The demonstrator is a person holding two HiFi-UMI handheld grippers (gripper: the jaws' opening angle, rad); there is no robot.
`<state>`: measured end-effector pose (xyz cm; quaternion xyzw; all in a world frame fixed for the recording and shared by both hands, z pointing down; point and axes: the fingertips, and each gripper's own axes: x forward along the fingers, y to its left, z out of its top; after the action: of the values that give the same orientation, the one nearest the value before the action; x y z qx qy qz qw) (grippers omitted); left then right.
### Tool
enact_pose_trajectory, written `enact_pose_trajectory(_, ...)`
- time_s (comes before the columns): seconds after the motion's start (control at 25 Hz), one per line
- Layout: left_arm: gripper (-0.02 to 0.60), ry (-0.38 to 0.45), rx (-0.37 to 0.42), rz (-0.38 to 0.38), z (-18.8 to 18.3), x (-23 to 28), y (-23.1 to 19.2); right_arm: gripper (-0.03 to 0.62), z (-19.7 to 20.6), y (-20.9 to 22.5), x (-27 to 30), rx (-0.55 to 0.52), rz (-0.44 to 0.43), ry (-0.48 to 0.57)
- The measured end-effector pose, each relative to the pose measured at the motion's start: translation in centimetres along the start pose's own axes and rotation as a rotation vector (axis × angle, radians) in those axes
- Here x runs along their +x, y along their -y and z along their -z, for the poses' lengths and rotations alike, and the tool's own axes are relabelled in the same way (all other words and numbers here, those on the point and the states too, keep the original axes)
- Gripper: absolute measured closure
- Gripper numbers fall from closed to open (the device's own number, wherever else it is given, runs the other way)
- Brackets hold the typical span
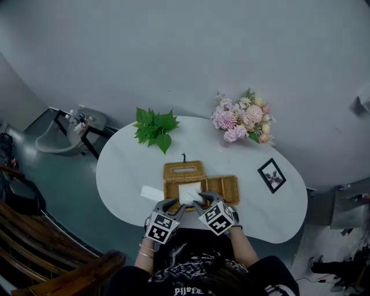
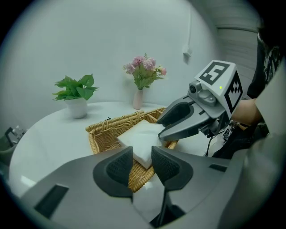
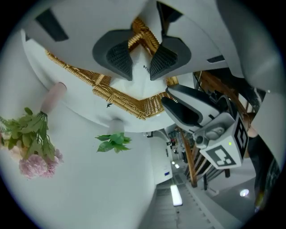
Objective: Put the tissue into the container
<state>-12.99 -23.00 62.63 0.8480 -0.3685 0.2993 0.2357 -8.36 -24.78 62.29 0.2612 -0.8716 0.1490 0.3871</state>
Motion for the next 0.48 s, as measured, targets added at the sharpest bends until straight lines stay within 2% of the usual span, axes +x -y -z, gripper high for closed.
enact_pose_trajectory(0.12,0.445,0.008,-0.012,0.0,0.0,0.1,-0.1,0.451,0.4,-0.2,0.4,-0.046,0.009,-0.029)
enact_pose_trajectory(0.48,0.445,0.079,-0.086,-0.012,-1.0,-0.3,-0.6,0.453,0.2,-0.4,1.3,-0.044,-0.004,-0.05)
